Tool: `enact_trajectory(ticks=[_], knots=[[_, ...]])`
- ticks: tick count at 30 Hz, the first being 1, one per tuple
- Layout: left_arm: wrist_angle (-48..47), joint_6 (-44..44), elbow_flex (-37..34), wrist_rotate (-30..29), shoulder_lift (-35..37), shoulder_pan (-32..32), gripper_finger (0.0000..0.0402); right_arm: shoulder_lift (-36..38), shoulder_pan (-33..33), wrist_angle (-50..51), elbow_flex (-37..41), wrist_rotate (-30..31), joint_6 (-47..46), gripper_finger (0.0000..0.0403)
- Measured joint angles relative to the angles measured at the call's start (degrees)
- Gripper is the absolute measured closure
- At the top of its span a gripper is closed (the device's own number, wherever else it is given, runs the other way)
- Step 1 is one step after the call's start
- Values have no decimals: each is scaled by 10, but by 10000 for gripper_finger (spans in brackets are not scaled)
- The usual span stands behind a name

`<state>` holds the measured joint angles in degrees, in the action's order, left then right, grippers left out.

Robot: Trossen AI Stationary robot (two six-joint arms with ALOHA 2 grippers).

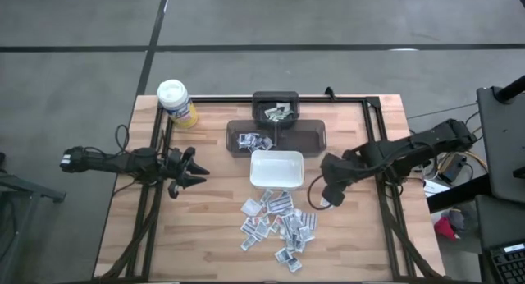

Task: Pick & Place First Aid Supplies
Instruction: Put the alcohol pad into the left black bin

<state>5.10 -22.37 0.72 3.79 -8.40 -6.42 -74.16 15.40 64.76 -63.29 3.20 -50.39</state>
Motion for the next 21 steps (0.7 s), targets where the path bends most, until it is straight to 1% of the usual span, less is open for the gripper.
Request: enact_trajectory(ticks=[5, 9, 15, 21], knots=[[-4, 0, -1, 0, 0, 0, 266, 11, 0, -95, 69, -6, 17, 394], [-6, 0, -1, 0, -1, 0, 266, 10, 0, -129, 101, -21, 28, 386], [-8, 0, -1, 0, -1, 0, 266, 10, 1, -129, 113, -22, 68, 343], [-9, 1, -1, 0, -1, 0, 266, 9, 4, -132, 133, -32, 73, 297]])
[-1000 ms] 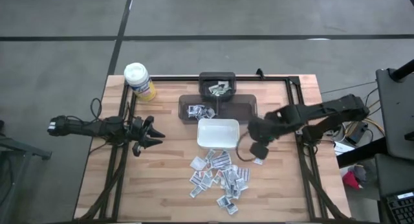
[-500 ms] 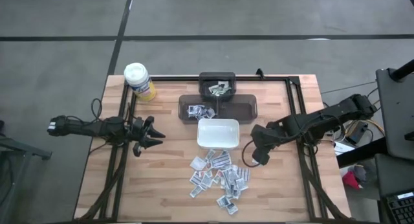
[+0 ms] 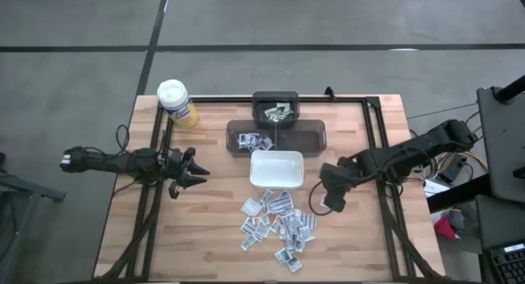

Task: Pick & Place First Aid Supplies
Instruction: Put the alcohol pad into the left black bin

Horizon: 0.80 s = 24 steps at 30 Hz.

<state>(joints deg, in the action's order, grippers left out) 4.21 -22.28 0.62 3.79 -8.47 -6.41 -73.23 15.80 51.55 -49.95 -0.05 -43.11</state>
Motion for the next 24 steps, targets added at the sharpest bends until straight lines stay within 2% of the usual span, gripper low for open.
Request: enact_trajectory(ticks=[6, 13, 24], knots=[[-1, 0, 0, 0, 0, 0, 266, 0, 6, -21, 41, -8, -2, 284], [-1, 0, 0, 0, 0, 0, 266, 0, 8, -74, 76, -19, -2, 295], [0, 0, 0, 0, 0, 0, 266, -4, 8, -106, 100, -20, -25, 289]])
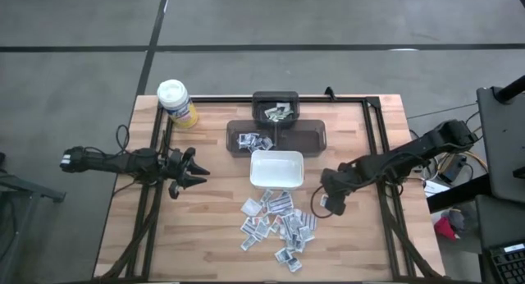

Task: Pick & Place First Aid Supplies
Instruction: Put the alcohol pad into the left black bin

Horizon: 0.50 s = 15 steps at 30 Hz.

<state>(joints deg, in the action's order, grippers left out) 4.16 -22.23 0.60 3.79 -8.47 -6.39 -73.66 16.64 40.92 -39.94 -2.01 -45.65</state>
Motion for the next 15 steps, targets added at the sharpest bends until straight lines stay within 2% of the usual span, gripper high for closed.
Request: enact_trajectory(ticks=[15], knots=[[-2, 15, 0, 0, -2, 0, 266, -120, -1, -16, -11, -9, -9, 284]])
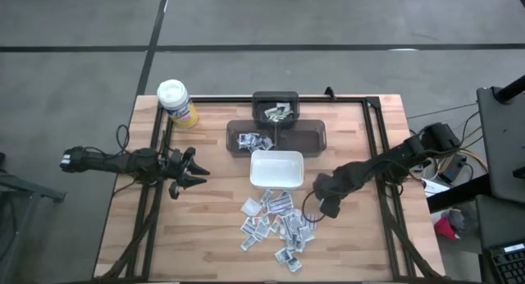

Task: Pick & Place First Aid Supplies
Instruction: Put the alcohol pad into the left black bin

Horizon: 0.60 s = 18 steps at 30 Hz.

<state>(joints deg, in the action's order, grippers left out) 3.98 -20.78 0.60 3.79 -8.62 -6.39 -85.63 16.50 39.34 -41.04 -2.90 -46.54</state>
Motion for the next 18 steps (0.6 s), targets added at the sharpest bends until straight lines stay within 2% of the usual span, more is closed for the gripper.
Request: enact_trajectory(ticks=[9, 18], knots=[[-2, 0, 0, 0, -1, 0, 266, -41, -1, -1, -4, 1, 0, 311], [-2, 15, 0, 0, -2, 0, 266, -7, -1, -3, 1, 3, 0, 364]])
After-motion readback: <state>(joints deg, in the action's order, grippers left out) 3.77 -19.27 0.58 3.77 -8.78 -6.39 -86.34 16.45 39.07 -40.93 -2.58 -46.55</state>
